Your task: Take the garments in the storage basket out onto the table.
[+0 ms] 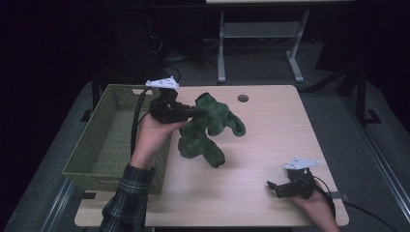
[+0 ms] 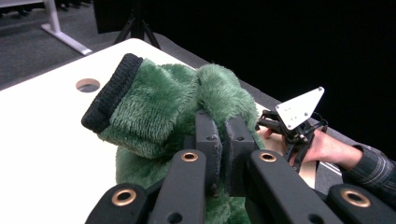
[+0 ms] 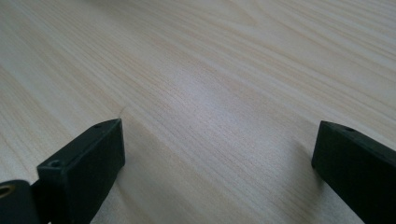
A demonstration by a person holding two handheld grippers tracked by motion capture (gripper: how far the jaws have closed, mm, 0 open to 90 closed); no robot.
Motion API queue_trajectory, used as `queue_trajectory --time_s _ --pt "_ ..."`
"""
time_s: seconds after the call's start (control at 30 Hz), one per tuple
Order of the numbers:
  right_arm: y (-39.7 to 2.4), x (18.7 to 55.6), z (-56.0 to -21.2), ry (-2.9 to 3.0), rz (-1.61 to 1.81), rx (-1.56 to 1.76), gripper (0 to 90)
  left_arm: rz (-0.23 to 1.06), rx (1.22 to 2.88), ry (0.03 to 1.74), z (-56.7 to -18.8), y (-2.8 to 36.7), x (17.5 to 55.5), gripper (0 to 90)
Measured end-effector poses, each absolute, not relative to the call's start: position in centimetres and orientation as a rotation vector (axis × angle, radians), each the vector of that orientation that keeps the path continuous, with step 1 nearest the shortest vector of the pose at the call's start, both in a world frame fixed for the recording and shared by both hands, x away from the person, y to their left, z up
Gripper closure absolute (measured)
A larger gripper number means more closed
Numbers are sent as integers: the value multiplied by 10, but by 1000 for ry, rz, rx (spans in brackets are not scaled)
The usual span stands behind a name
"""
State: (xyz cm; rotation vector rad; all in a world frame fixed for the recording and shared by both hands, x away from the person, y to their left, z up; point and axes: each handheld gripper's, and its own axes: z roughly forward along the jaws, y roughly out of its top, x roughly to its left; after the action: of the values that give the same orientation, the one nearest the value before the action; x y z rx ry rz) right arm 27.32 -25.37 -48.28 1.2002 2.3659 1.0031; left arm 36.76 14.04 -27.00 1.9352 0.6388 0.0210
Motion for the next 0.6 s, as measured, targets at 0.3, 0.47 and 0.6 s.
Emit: queue_trajectory --time_s 0.3,0.47,0.6 --pt "-254 273 -483 2366 1003 1196 22 -15 1967 644 -298 115 362 867" --pt "-254 273 -483 2365 1004 1193 23 -49 1977 656 -315 106 361 868" --pt "-254 273 -483 2365 1004 1194 22 -67 1991 659 -327 96 360 868"
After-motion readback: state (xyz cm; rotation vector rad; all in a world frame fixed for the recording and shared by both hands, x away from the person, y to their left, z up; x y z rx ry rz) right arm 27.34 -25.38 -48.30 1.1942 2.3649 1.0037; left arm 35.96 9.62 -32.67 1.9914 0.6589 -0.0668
